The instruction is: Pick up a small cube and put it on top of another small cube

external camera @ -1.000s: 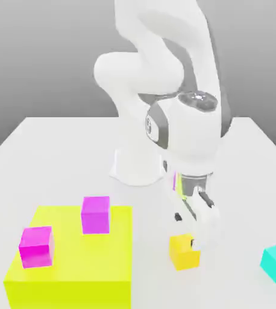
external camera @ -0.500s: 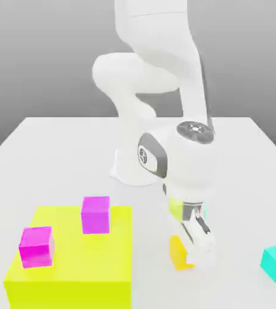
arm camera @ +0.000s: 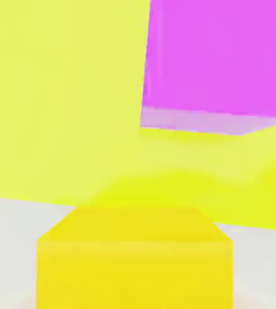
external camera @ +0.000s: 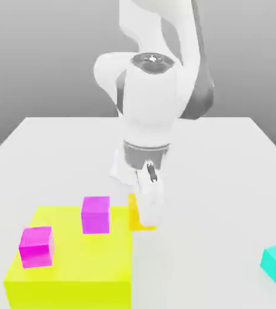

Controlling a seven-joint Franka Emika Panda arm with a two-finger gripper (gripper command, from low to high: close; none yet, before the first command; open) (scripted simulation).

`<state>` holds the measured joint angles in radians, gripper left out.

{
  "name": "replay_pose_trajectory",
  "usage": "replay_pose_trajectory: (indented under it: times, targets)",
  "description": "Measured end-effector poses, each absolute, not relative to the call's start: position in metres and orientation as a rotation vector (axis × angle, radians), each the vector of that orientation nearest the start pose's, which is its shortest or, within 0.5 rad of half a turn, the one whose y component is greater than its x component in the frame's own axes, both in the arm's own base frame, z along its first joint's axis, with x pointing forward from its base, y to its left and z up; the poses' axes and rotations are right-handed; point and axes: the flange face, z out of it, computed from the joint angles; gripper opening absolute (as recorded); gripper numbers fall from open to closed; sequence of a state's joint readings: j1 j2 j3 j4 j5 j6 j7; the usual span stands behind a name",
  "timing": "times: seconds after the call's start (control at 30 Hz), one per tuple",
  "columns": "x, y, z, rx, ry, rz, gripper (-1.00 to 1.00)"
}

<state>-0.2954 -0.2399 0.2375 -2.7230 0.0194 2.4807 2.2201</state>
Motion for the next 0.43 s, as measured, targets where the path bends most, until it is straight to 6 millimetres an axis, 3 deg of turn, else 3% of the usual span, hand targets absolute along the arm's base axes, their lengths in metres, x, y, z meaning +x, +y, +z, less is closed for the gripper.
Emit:
replay_pose_trajectory:
  times: [0.13, 0.2, 0.3, 0.33, 0.43]
  targets:
    - [0.378, -0.076, 0.346, -1.181, 2.918, -0.014, -1.00]
    - [0.375, -0.084, 0.338, -1.161, 2.920, -0.005, -1.00]
    - [0.374, -0.087, 0.304, -1.156, 2.920, -0.002, -1.00]
    - [0.374, -0.086, 0.296, -1.156, 2.920, -0.002, 1.00]
    - [0.374, -0.086, 0.296, -1.156, 2.919, -0.002, 1.00]
